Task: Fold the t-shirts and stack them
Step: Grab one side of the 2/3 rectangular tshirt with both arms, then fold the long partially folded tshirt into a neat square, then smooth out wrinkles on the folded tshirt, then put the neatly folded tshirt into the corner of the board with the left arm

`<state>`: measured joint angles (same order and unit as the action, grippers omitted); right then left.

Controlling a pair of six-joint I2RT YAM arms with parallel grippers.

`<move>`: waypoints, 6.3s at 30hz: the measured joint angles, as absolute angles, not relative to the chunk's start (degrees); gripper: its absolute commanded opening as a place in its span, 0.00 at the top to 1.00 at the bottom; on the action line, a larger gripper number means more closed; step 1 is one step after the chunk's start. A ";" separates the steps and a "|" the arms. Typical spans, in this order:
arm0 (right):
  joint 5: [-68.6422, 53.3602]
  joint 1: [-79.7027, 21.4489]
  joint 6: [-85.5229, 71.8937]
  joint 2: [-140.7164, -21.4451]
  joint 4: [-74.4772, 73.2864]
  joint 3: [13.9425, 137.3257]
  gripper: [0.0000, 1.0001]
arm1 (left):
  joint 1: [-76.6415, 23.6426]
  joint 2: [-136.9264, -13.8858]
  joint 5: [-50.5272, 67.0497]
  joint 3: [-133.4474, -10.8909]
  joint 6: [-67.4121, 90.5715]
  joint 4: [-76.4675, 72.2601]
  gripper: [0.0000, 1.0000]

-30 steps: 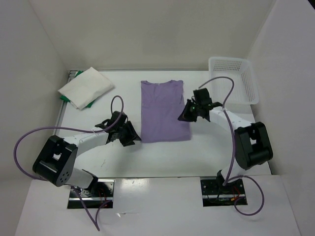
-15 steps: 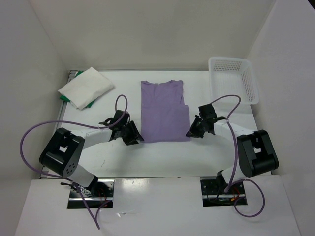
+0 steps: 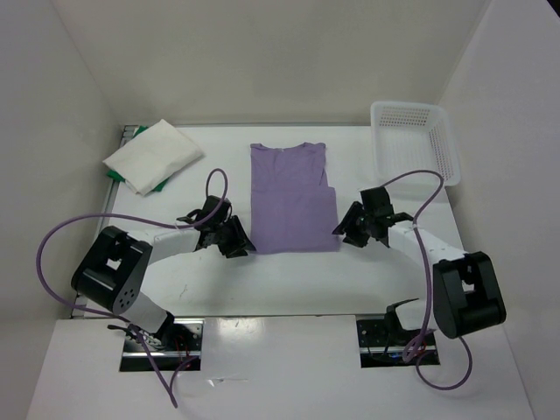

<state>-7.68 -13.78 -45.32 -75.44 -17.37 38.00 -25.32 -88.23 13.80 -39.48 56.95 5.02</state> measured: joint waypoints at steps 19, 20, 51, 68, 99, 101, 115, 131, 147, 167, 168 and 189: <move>-14.11 -13.34 -46.50 -84.18 -11.20 35.09 0.97 | -25.32 -89.06 13.10 -39.51 56.90 4.56 0.96; -14.22 -13.34 -46.50 -84.25 -11.16 35.09 0.97 | -25.32 -89.06 12.95 -39.51 56.90 4.54 0.99; -19.70 -7.84 -41.82 -93.27 -28.58 71.66 1.00 | -12.82 -89.38 13.54 -68.42 50.68 20.18 1.00; -19.40 -7.09 -37.54 -129.86 -26.70 106.48 0.65 | -9.47 -120.75 8.51 -92.40 49.15 15.57 0.45; -21.87 -15.97 -36.32 -115.85 -12.34 72.75 1.00 | -22.02 -100.03 16.78 -52.07 58.50 -6.48 0.23; -22.00 -15.97 -36.32 -115.85 -12.91 73.34 0.96 | -21.98 -95.85 15.31 -50.17 58.35 -4.49 0.20; -22.74 -15.20 -34.92 -124.73 -16.21 95.83 0.91 | -15.70 -103.48 12.19 -57.36 52.16 -0.97 0.17; -24.82 -13.43 -34.20 -126.23 -24.01 103.50 0.51 | -15.79 -114.08 17.19 -66.98 51.33 -6.11 0.51; -29.47 -2.48 -36.56 -83.68 -18.79 69.08 0.49 | -19.16 -124.25 20.86 -93.93 50.54 2.76 0.93; -35.90 1.21 -36.32 -82.00 -21.19 62.24 0.49 | 28.42 -95.24 17.67 -64.36 53.95 -3.36 0.00; -36.07 1.21 -36.21 -82.00 -21.15 62.24 0.49 | 27.44 -93.43 17.26 -60.95 54.15 -2.33 0.00; -26.87 -15.11 -35.31 -81.82 -20.60 54.00 0.00 | 1.98 -69.54 19.20 -45.95 42.61 14.59 0.00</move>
